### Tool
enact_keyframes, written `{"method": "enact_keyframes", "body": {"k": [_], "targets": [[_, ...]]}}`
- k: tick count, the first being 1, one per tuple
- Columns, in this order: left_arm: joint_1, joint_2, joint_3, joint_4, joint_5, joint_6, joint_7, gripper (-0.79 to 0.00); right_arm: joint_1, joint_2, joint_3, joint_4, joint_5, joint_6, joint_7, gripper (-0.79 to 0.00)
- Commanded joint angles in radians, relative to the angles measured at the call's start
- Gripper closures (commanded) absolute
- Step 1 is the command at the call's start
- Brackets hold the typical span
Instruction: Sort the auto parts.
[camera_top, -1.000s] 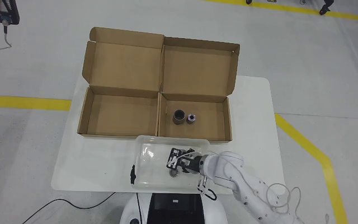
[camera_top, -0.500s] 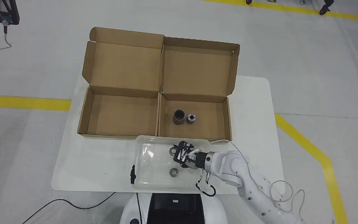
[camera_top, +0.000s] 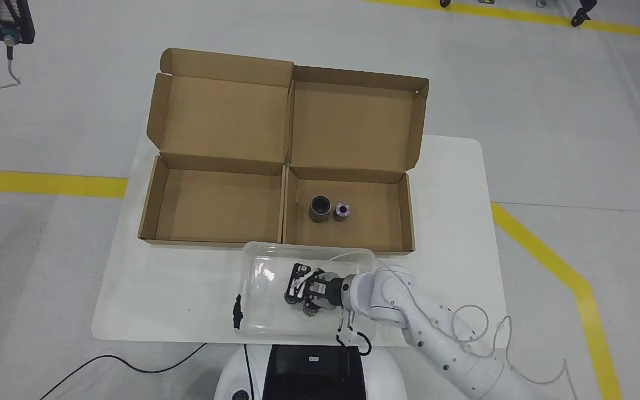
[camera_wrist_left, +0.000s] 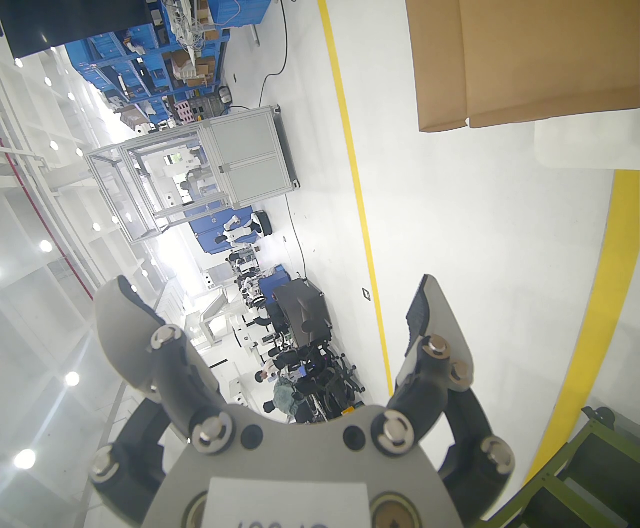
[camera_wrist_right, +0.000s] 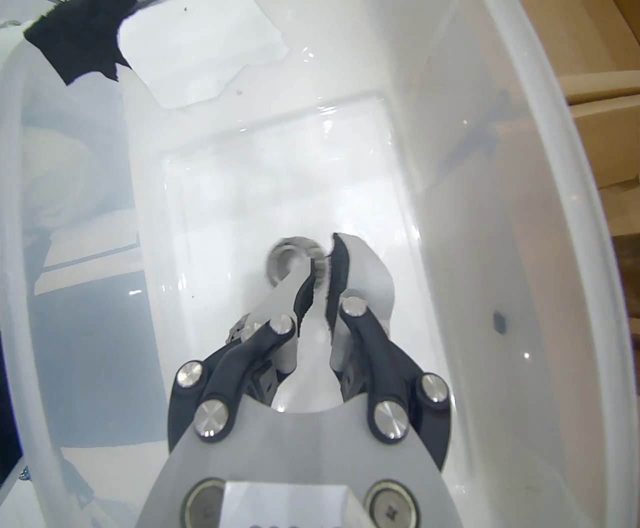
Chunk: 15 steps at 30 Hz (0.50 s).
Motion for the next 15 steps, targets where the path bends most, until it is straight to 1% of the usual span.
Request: {"method": "enact_keyframes", "body": {"k": [1, 2, 3, 4, 6, 8, 9, 11, 15], "targets": [[0.000, 0.000, 0.000, 0.000, 0.000, 0.000, 0.000, -0.785, 0.013, -0.007, -0.015, 0.013, -0.003, 0.006, 0.001, 0.000], [0.000, 0.000, 0.000, 0.000, 0.000, 0.000, 0.000, -0.785, 0.019, -0.010, -0.022, 0.018, -0.006, 0.007, 0.003, -0.194], [0.000, 0.000, 0.000, 0.000, 0.000, 0.000, 0.000, -0.785, 0.024, -0.013, -0.028, 0.021, -0.010, 0.008, 0.004, -0.357], [0.000, 0.000, 0.000, 0.000, 0.000, 0.000, 0.000, -0.785, 0.028, -0.015, -0.034, 0.022, -0.014, 0.006, 0.005, -0.379], [0.000, 0.000, 0.000, 0.000, 0.000, 0.000, 0.000, -0.785, 0.035, -0.018, -0.042, 0.019, -0.028, 0.002, 0.003, -0.462], [0.000, 0.000, 0.000, 0.000, 0.000, 0.000, 0.000, -0.785, 0.039, -0.019, -0.047, 0.011, -0.053, 0.005, 0.007, -0.508], [0.000, 0.000, 0.000, 0.000, 0.000, 0.000, 0.000, -0.785, 0.039, -0.019, -0.050, 0.004, -0.066, 0.006, 0.010, -0.511], [0.000, 0.000, 0.000, 0.000, 0.000, 0.000, 0.000, -0.785, 0.041, -0.018, -0.060, -0.017, -0.098, -0.012, 0.016, -0.486], [0.000, 0.000, 0.000, 0.000, 0.000, 0.000, 0.000, -0.785, 0.036, -0.013, -0.069, -0.048, -0.145, -0.057, 0.006, -0.471]]}}
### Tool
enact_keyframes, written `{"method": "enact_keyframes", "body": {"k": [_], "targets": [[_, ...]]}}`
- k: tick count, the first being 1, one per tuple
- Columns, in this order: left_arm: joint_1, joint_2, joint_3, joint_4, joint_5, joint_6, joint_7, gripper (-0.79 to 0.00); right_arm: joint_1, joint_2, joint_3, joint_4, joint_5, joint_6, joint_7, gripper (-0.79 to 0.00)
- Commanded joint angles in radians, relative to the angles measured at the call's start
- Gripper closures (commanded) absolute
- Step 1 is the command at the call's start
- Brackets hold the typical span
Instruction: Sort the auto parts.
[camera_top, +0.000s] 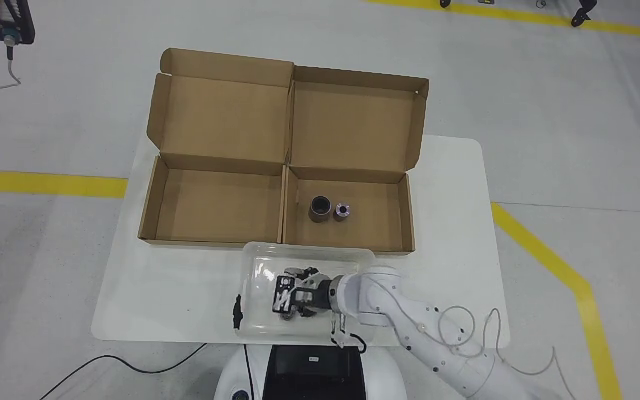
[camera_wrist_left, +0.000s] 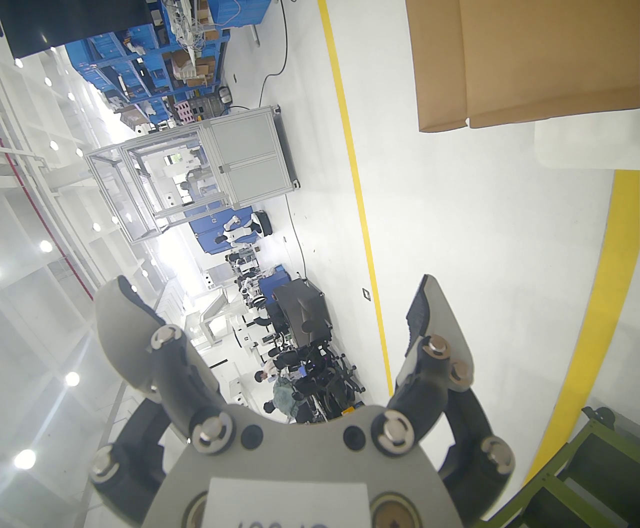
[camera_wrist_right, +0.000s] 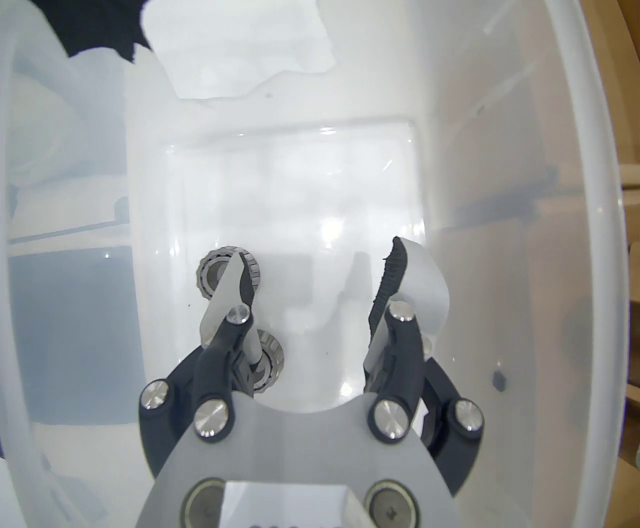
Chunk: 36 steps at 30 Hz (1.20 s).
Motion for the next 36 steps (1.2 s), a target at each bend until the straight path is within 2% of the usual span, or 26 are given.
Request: {"method": "enact_keyframes", "body": {"k": [1, 5, 12, 23, 31, 36], "targets": [[0.000, 0.000, 0.000, 0.000, 0.000, 0.000, 0.000, -0.785, -0.006, 0.005, 0.004, -0.012, -0.016, -0.017, -0.011, -0.440], [0.000, 0.000, 0.000, 0.000, 0.000, 0.000, 0.000, -0.785, -0.023, 0.017, 0.025, -0.023, -0.026, -0.056, -0.027, -0.422], [0.000, 0.000, 0.000, 0.000, 0.000, 0.000, 0.000, -0.785, -0.010, 0.021, 0.020, -0.013, -0.017, -0.134, -0.001, -0.446], [0.000, 0.000, 0.000, 0.000, 0.000, 0.000, 0.000, -0.785, 0.072, -0.013, -0.041, 0.053, 0.021, -0.187, 0.022, -0.477], [0.000, 0.000, 0.000, 0.000, 0.000, 0.000, 0.000, -0.785, 0.114, -0.043, -0.097, 0.101, 0.027, -0.187, 0.026, -0.514], [0.000, 0.000, 0.000, 0.000, 0.000, 0.000, 0.000, -0.785, 0.136, -0.060, -0.117, 0.127, 0.024, -0.167, 0.032, -0.502]]}}
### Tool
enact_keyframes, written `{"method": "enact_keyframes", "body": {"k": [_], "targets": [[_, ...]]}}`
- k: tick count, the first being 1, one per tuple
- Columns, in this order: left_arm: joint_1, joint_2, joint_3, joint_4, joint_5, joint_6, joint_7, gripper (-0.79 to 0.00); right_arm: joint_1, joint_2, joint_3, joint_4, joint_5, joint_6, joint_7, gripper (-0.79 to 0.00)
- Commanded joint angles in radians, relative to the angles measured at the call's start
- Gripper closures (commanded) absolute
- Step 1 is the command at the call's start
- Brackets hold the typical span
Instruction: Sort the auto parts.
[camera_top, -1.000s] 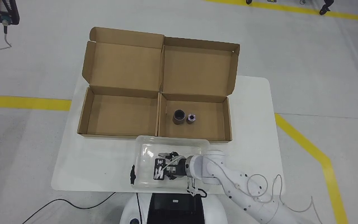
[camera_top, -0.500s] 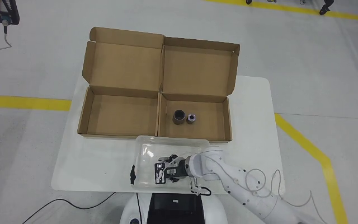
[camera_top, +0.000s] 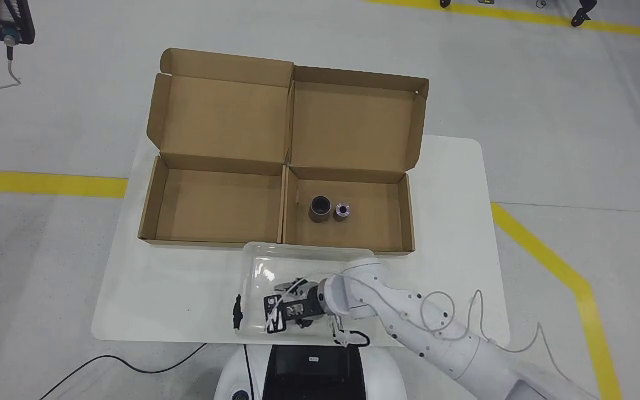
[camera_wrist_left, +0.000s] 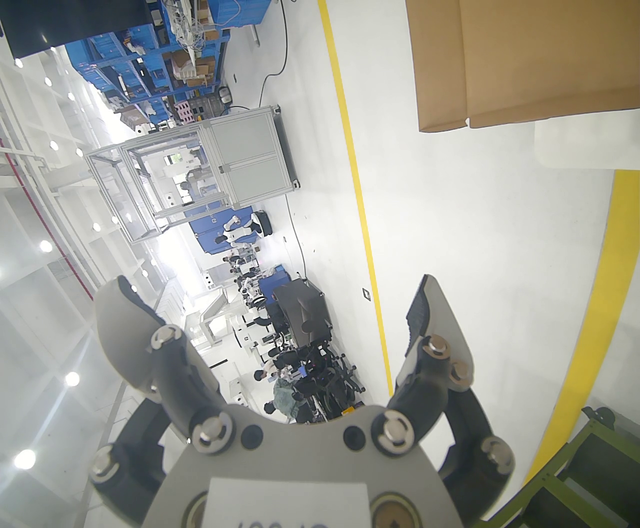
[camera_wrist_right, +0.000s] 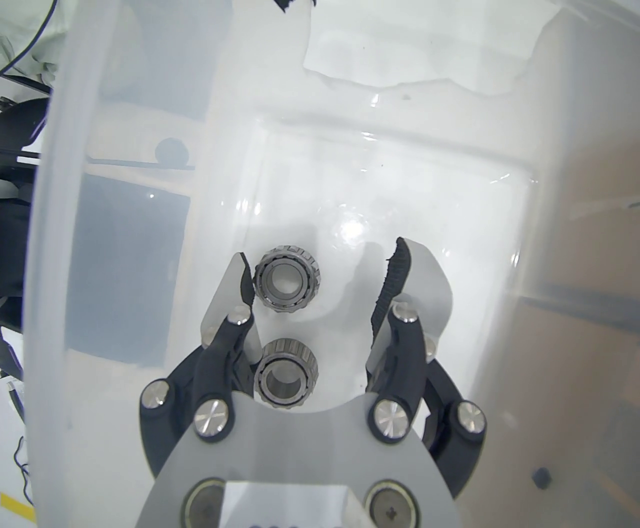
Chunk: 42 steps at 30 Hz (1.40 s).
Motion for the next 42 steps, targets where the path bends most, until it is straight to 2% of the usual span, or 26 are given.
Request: {"method": "enact_keyframes", "body": {"k": [1, 9, 14, 20, 24, 26, 30, 33, 35, 36, 38, 42], "targets": [[0.000, 0.000, 0.000, 0.000, 0.000, 0.000, 0.000, -0.785, 0.006, -0.005, -0.003, 0.007, -0.005, 0.017, 0.000, -0.496], [0.000, 0.000, 0.000, 0.000, 0.000, 0.000, 0.000, -0.785, -0.003, -0.005, 0.028, -0.016, -0.044, 0.125, 0.006, -0.551], [0.000, 0.000, 0.000, 0.000, 0.000, 0.000, 0.000, -0.785, -0.041, 0.010, 0.068, -0.058, -0.080, 0.189, 0.003, -0.523], [0.000, 0.000, 0.000, 0.000, 0.000, 0.000, 0.000, -0.785, -0.062, 0.020, 0.067, -0.080, -0.095, 0.112, -0.043, -0.514], [0.000, 0.000, 0.000, 0.000, 0.000, 0.000, 0.000, -0.785, -0.064, 0.020, 0.065, -0.067, -0.103, 0.097, -0.051, -0.514], [0.000, 0.000, 0.000, 0.000, 0.000, 0.000, 0.000, -0.785, -0.064, 0.018, 0.064, -0.062, -0.103, 0.099, -0.051, -0.570], [0.000, 0.000, 0.000, 0.000, 0.000, 0.000, 0.000, -0.785, -0.060, 0.014, 0.057, -0.054, -0.114, 0.101, -0.054, -0.579], [0.000, 0.000, 0.000, 0.000, 0.000, 0.000, 0.000, -0.785, -0.057, 0.010, 0.051, -0.047, -0.124, 0.108, -0.052, -0.545], [0.000, 0.000, 0.000, 0.000, 0.000, 0.000, 0.000, -0.785, -0.056, 0.007, 0.047, -0.041, -0.126, 0.110, -0.050, -0.465], [0.000, 0.000, 0.000, 0.000, 0.000, 0.000, 0.000, -0.785, -0.055, 0.006, 0.045, -0.039, -0.129, 0.111, -0.050, -0.394], [0.000, 0.000, 0.000, 0.000, 0.000, 0.000, 0.000, -0.785, -0.053, 0.003, 0.042, -0.034, -0.132, 0.112, -0.052, -0.329], [0.000, 0.000, 0.000, 0.000, 0.000, 0.000, 0.000, -0.785, -0.050, -0.001, 0.038, -0.022, -0.140, 0.118, -0.052, -0.314]]}}
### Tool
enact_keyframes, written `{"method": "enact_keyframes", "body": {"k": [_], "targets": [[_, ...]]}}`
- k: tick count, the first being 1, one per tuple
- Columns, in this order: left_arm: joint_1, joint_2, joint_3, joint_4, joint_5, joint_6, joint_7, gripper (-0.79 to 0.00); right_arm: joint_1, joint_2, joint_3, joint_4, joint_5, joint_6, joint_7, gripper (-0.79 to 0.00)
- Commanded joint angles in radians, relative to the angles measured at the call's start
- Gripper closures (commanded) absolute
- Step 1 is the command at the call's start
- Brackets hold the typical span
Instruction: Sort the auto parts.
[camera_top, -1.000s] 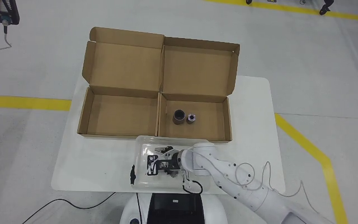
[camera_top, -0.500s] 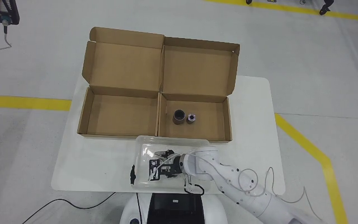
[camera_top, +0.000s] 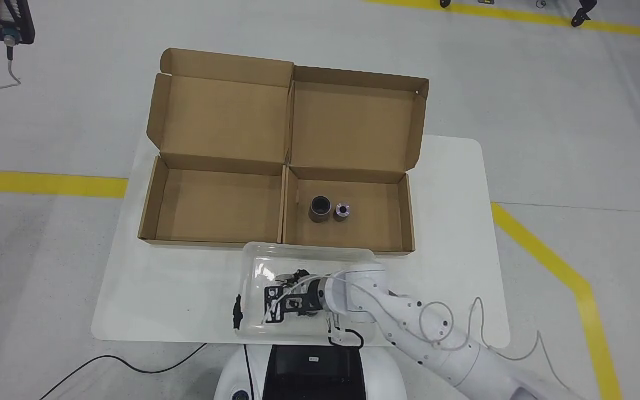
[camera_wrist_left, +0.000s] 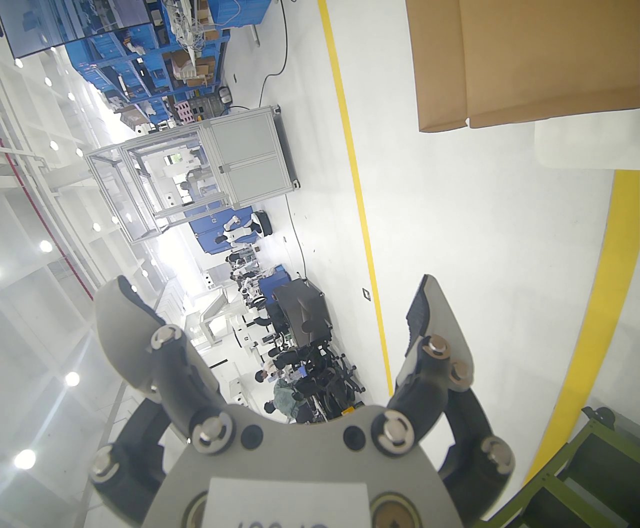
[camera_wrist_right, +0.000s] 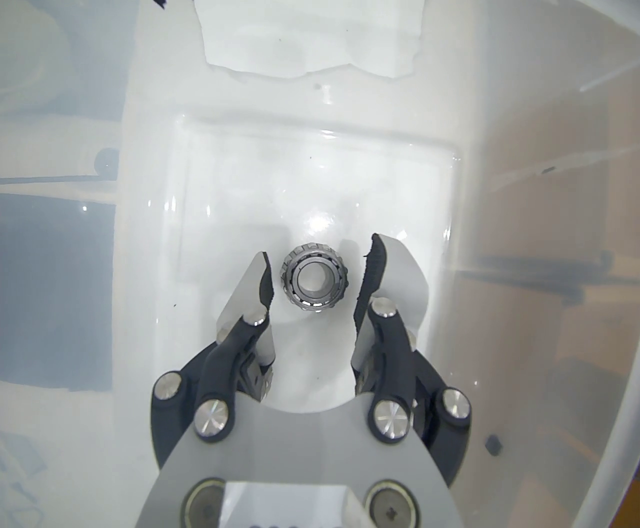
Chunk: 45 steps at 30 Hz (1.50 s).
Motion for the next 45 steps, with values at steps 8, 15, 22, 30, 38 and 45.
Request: {"method": "enact_keyframes", "body": {"k": [8, 15, 22, 30, 38, 45], "targets": [[0.000, 0.000, 0.000, 0.000, 0.000, 0.000, 0.000, -0.785, 0.002, -0.008, -0.002, 0.005, -0.025, 0.028, -0.006, 0.000], [0.000, 0.000, 0.000, 0.000, 0.000, 0.000, 0.000, -0.785, -0.016, -0.002, 0.023, -0.014, -0.033, 0.045, -0.041, 0.000], [0.000, 0.000, 0.000, 0.000, 0.000, 0.000, 0.000, -0.785, -0.065, 0.024, 0.107, -0.045, 0.030, 0.008, -0.224, 0.000], [0.000, 0.000, 0.000, 0.000, 0.000, 0.000, 0.000, -0.785, -0.116, 0.067, 0.225, -0.104, 0.040, -0.084, -0.491, 0.000], [0.000, 0.000, 0.000, 0.000, 0.000, 0.000, 0.000, -0.785, -0.095, 0.078, 0.286, -0.181, 0.084, -0.133, -0.595, 0.000], [0.000, 0.000, 0.000, 0.000, 0.000, 0.000, 0.000, -0.785, -0.024, 0.073, 0.344, -0.204, 0.166, -0.116, -0.635, 0.000]]}}
